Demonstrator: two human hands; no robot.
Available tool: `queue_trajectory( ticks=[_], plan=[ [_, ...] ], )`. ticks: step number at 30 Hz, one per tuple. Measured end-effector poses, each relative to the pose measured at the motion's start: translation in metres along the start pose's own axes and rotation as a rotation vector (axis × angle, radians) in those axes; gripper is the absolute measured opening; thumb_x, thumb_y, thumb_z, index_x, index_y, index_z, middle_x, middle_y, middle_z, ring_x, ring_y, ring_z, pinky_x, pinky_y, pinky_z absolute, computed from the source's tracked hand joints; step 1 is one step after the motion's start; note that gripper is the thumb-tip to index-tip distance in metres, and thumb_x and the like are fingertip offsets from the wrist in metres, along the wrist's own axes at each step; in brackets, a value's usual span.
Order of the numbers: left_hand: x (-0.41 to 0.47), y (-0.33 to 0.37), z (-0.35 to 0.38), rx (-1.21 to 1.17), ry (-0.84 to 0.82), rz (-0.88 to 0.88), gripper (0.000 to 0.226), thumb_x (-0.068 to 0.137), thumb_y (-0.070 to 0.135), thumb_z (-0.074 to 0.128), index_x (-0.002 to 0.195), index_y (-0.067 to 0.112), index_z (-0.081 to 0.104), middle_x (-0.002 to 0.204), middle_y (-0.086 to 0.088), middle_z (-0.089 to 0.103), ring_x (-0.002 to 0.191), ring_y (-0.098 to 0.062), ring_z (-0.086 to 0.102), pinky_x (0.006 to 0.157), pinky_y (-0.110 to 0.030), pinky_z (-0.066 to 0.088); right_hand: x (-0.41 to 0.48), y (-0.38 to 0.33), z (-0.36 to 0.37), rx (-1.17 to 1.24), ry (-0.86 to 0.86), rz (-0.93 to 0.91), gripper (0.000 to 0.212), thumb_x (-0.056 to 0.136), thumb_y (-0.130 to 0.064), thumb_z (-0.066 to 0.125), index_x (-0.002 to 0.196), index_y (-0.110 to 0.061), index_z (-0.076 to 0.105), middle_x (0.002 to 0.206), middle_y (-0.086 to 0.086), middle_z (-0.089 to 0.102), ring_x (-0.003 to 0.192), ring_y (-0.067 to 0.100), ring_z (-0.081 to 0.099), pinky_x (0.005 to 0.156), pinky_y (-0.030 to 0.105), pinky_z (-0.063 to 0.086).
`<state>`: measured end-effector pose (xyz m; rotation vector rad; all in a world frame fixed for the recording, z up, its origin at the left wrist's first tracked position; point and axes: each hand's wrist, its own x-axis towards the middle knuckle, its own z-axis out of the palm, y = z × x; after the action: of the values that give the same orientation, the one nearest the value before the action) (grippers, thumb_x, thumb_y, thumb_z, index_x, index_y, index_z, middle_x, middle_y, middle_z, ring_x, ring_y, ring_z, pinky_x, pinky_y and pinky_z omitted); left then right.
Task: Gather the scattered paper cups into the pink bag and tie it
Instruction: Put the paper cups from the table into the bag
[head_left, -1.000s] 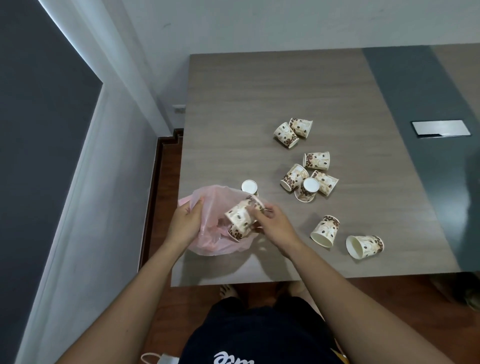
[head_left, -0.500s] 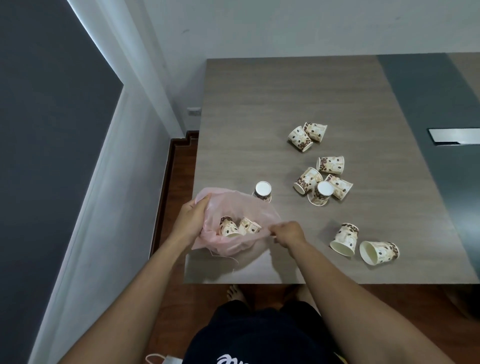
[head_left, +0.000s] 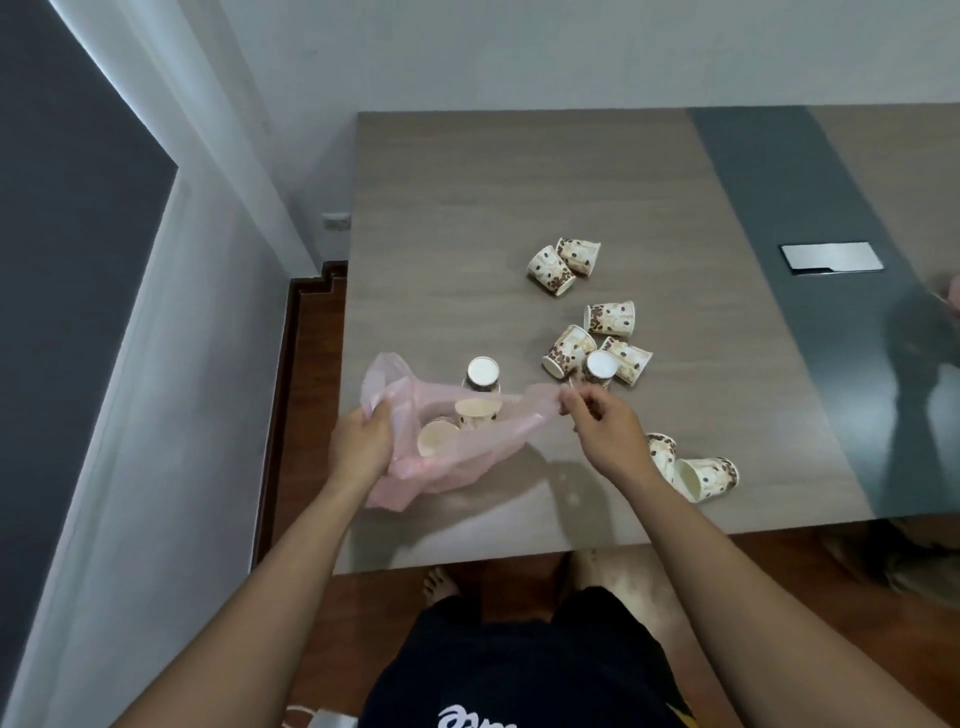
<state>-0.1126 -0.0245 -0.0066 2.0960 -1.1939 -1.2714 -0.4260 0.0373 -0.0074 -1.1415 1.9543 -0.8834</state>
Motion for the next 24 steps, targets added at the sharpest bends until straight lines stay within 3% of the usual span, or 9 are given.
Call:
queue_trajectory(
  ticks=[2, 5, 8, 10, 14, 17, 20, 22, 24],
  plan=[
    [-0.004, 0.007, 0.013, 0.002, -0.033, 0.002, 0.048, 0.108, 0.053, 0.048, 0.087, 0.017, 0.074, 0.086, -0.009, 0.078, 0.081, -0.030, 0.074, 0.065, -0.037, 0.052, -0.002, 0.020, -0.022, 0.026, 0.058, 0.084, 0.031, 0.108, -0.055, 0.061, 0.109, -0.030, 0.078, 0.105, -0.013, 0.079, 0.092, -0.002, 0.070, 0.087, 0.028, 0.054],
    [-0.008, 0.012, 0.038, 0.048, -0.069, 0.019, 0.051, 0.111, 0.049, 0.044, 0.086, 0.014, 0.071, 0.084, -0.008, 0.075, 0.079, -0.027, 0.072, 0.061, -0.034, 0.048, -0.003, 0.059, -0.060, -0.104, 0.137, 0.242, 0.036, 0.107, -0.038, 0.068, 0.137, -0.018, 0.072, 0.137, 0.008, 0.072, 0.123, 0.022, 0.067, 0.111, 0.042, 0.051],
    [-0.018, 0.015, 0.059, 0.029, -0.043, 0.023, 0.049, 0.112, 0.053, 0.047, 0.084, 0.018, 0.069, 0.079, 0.005, 0.072, 0.075, -0.014, 0.068, 0.058, -0.029, 0.043, -0.010, 0.099, -0.094, -0.334, 0.107, 0.377, 0.050, 0.102, -0.026, 0.072, 0.150, -0.017, 0.063, 0.153, 0.025, 0.057, 0.148, 0.040, 0.048, 0.124, 0.047, 0.038],
    [-0.027, 0.014, 0.068, -0.010, -0.037, 0.006, 0.048, 0.110, 0.054, 0.050, 0.083, 0.021, 0.071, 0.079, 0.006, 0.075, 0.078, -0.014, 0.072, 0.060, -0.029, 0.046, -0.013, 0.119, -0.112, -0.449, 0.011, 0.446, 0.061, 0.101, -0.023, 0.072, 0.159, -0.023, 0.053, 0.165, 0.021, 0.040, 0.155, 0.041, 0.034, 0.124, 0.052, 0.035],
    [-0.049, 0.020, 0.084, -0.046, -0.035, -0.044, 0.046, 0.103, 0.063, 0.052, 0.089, 0.024, 0.074, 0.086, 0.002, 0.081, 0.085, -0.020, 0.076, 0.066, -0.033, 0.052, -0.020, 0.153, -0.138, -0.668, -0.193, 0.441, 0.080, 0.101, -0.024, 0.075, 0.170, -0.032, 0.034, 0.175, 0.010, 0.018, 0.159, 0.040, 0.026, 0.124, 0.060, 0.038],
    [-0.067, 0.029, 0.099, -0.091, -0.002, -0.040, 0.053, 0.091, 0.072, 0.052, 0.087, 0.024, 0.075, 0.083, 0.006, 0.082, 0.085, -0.018, 0.076, 0.068, -0.030, 0.053, -0.018, 0.172, -0.150, -0.763, -0.275, 0.372, 0.077, 0.104, -0.031, 0.072, 0.170, -0.032, 0.032, 0.174, 0.010, 0.019, 0.154, 0.040, 0.031, 0.123, 0.056, 0.040],
    [-0.081, 0.035, 0.114, -0.141, 0.032, -0.028, 0.039, 0.098, 0.060, 0.058, 0.087, 0.031, 0.083, 0.079, 0.006, 0.083, 0.080, -0.017, 0.075, 0.058, -0.025, 0.055, -0.009, 0.181, -0.155, -0.820, -0.314, 0.282, 0.069, 0.103, -0.031, 0.071, 0.165, -0.029, 0.040, 0.170, 0.010, 0.025, 0.150, 0.038, 0.037, 0.119, 0.054, 0.045],
    [-0.087, 0.038, 0.123, -0.162, 0.042, 0.005, 0.034, 0.104, 0.054, 0.059, 0.088, 0.039, 0.084, 0.076, 0.011, 0.083, 0.075, -0.012, 0.075, 0.064, -0.027, 0.054, -0.002, 0.185, -0.154, -0.840, -0.344, 0.228, 0.067, 0.103, -0.032, 0.072, 0.162, -0.027, 0.043, 0.168, 0.010, 0.028, 0.147, 0.036, 0.040, 0.116, 0.052, 0.048],
    [-0.093, 0.039, 0.131, -0.166, 0.060, 0.031, 0.043, 0.109, 0.053, 0.057, 0.090, 0.024, 0.083, 0.071, 0.011, 0.080, 0.065, -0.005, 0.072, 0.068, -0.032, 0.052, 0.006, 0.187, -0.153, -0.827, -0.379, 0.181, 0.067, 0.101, -0.034, 0.074, 0.161, -0.025, 0.044, 0.165, 0.010, 0.031, 0.144, 0.036, 0.044, 0.114, 0.051, 0.050]
  ],
)
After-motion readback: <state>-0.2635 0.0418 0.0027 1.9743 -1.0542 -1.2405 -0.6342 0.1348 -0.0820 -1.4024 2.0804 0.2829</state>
